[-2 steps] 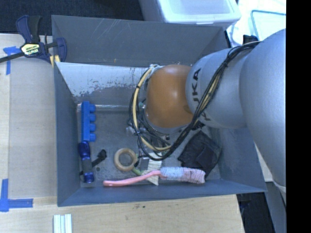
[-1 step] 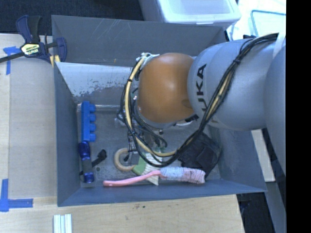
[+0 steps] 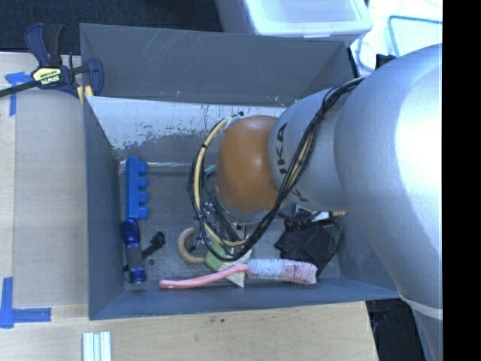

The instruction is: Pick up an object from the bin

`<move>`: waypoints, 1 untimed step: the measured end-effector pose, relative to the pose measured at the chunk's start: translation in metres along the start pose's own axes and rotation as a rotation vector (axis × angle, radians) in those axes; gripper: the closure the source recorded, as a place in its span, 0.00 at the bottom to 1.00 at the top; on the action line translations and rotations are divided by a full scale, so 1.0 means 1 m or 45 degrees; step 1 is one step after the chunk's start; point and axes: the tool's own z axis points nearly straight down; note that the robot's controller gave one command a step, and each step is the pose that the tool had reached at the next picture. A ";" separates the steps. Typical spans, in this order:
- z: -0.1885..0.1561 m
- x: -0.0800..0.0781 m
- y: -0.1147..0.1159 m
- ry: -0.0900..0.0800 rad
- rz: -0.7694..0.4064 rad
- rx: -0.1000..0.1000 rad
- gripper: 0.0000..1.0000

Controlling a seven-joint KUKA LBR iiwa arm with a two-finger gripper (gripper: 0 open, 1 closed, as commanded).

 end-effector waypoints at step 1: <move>0.001 0.000 -0.001 0.000 0.001 0.002 0.00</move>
Offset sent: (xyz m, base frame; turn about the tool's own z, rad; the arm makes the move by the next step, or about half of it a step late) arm 0.0000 0.0000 0.0000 0.0000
